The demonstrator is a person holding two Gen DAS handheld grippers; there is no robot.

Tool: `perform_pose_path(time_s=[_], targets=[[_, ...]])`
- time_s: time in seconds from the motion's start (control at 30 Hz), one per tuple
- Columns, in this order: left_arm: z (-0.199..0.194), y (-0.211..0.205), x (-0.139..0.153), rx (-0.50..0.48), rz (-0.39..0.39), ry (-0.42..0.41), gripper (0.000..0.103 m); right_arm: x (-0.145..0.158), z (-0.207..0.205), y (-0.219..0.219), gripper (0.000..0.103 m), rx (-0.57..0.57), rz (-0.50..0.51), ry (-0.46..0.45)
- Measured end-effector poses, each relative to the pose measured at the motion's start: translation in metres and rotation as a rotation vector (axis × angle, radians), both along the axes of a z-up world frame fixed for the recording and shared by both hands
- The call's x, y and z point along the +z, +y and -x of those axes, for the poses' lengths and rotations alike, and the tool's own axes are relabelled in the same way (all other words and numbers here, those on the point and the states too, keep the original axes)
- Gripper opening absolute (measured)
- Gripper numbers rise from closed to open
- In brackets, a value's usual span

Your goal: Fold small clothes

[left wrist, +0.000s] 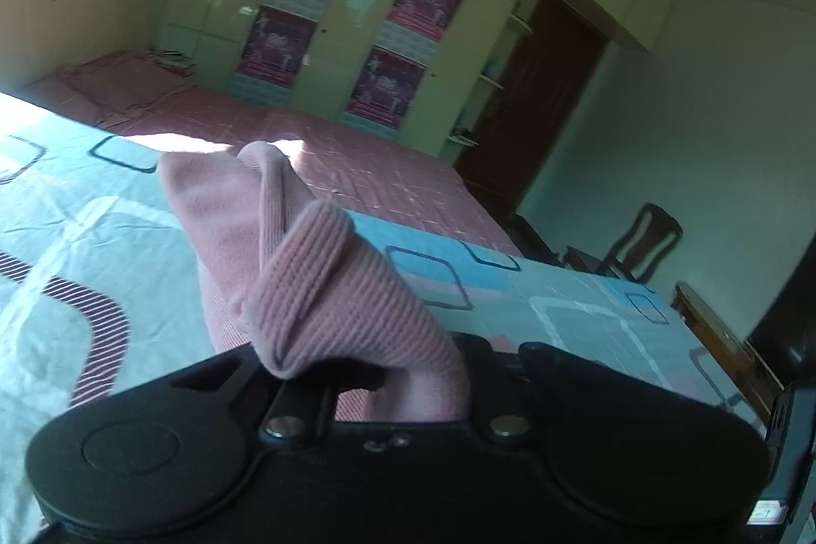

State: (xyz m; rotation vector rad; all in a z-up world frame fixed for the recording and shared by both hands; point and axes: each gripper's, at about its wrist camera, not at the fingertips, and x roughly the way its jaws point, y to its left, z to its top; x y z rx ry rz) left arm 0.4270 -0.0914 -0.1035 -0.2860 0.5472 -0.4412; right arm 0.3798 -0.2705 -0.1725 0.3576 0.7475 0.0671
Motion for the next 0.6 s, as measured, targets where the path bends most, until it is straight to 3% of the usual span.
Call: perform_pose_path(time_s=[0.17, 0.27, 0.3, 0.33, 0.4, 0.47, 0.6], targets=[[0.008, -0.099, -0.026, -0.215, -0.118, 0.009, 0.01, 0.009, 0.027, -0.066, 0.06, -0.117, 0.003, -0.019], [0.014, -0.143, -0.068, -0.3, -0.266, 0.107, 0.026, 0.008, 0.037, -0.096, 0.06, -0.158, -0.022, -0.013], [0.021, -0.15, -0.079, -0.327, -0.285, 0.147, 0.026, 0.008, 0.039, -0.102, 0.06, -0.155, -0.04, -0.012], [0.028, -0.149, -0.084, -0.338, -0.28, 0.149, 0.028, 0.008, 0.041, -0.105, 0.06, -0.144, -0.059, -0.017], [0.045, -0.144, -0.082, -0.353, -0.274, 0.117, 0.049, 0.008, 0.043, -0.108, 0.06, -0.114, -0.098, -0.024], [0.055, -0.133, -0.076, -0.369, -0.248, 0.106, 0.057, 0.008, 0.039, -0.104, 0.06, -0.076, -0.122, -0.022], [0.068, -0.1, -0.056, -0.304, -0.217, 0.064, 0.058, -0.003, 0.023, -0.089, 0.06, -0.003, -0.143, 0.021]])
